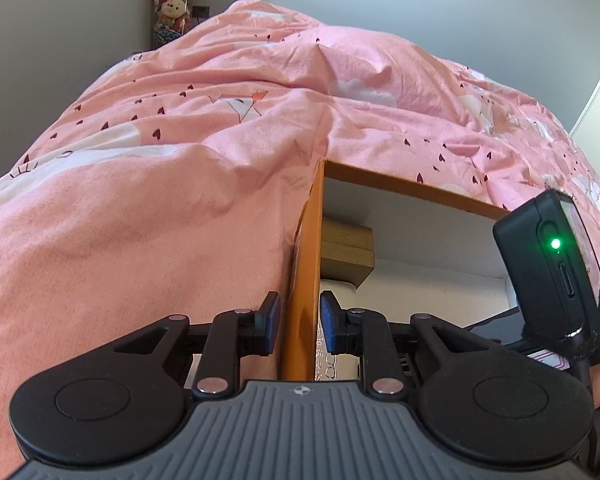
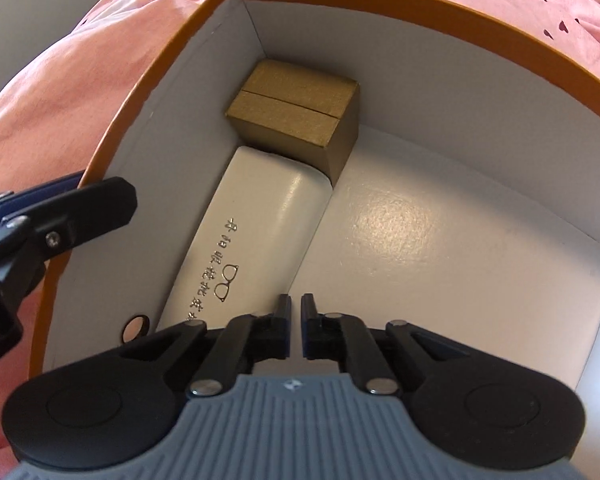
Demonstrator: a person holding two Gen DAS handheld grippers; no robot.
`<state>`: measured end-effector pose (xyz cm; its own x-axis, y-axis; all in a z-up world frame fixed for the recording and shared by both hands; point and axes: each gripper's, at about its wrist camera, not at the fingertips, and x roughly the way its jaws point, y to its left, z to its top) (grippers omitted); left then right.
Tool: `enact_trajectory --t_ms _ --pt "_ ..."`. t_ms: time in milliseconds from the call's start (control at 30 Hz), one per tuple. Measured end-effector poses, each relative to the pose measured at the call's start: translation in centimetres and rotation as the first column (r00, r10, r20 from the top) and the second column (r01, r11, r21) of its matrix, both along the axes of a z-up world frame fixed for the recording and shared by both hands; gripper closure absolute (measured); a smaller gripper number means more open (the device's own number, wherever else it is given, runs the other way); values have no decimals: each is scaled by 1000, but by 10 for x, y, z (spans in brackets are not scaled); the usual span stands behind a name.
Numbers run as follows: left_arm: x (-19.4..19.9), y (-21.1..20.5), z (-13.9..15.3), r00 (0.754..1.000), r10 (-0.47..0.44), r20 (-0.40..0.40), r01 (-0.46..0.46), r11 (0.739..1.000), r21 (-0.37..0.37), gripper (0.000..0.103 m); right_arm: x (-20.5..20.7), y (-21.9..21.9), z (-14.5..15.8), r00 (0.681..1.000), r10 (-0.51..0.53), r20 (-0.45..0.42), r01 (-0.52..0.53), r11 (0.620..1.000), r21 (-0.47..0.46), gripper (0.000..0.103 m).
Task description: Organize objects
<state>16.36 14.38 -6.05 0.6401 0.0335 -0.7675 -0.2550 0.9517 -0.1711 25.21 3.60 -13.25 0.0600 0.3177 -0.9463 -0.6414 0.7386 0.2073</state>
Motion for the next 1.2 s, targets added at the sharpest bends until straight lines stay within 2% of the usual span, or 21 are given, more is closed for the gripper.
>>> enact_trajectory --t_ms 100,200,233,300,400,500,600,633,733,867,967,1100,1200 --pt "-7 -3 8 999 4 40 -5 1000 25 77 -4 -6 5 1000 4 21 -4 1000 7 94" --pt "-15 -10 19 996 -14 86 7 997 73 77 -18 -15 24 992 32 121 -36 999 29 93" --pt "-18 -12 22 995 -13 95 5 996 85 77 -24 -19 33 986 42 164 -50 998 46 89" --pt "-26 -17 30 993 -17 116 3 993 115 77 -39 -31 51 968 46 247 -69 994 87 77" --pt "-38 -29 43 988 -38 151 12 985 172 77 -61 -49 77 934 41 355 -98 984 145 74" --pt "-54 -42 52 985 -70 160 31 972 231 77 -76 -61 99 901 11 435 -101 978 184 61" --pt "-71 -54 60 980 -96 177 47 963 264 76 -93 -77 115 871 -38 490 -85 971 225 60" --pt "-77 -57 62 977 -108 185 56 962 267 71 -99 -81 118 861 -52 507 -78 969 233 60" --pt "-93 -66 68 968 -158 197 105 962 253 56 -123 -100 125 810 -114 575 -65 957 283 60" --pt "-107 -70 70 965 -190 179 146 961 233 46 -145 -119 130 773 -193 604 -21 944 329 54" --pt "-114 -64 67 970 -190 151 163 971 172 43 -154 -132 131 780 -229 582 22 940 340 54" --pt "-119 -53 54 968 -236 85 235 972 13 41 -164 -145 125 805 -261 533 81 938 336 53" --pt "-121 -57 42 961 -274 24 274 962 -10 41 -173 -153 116 827 -263 496 110 942 316 53"
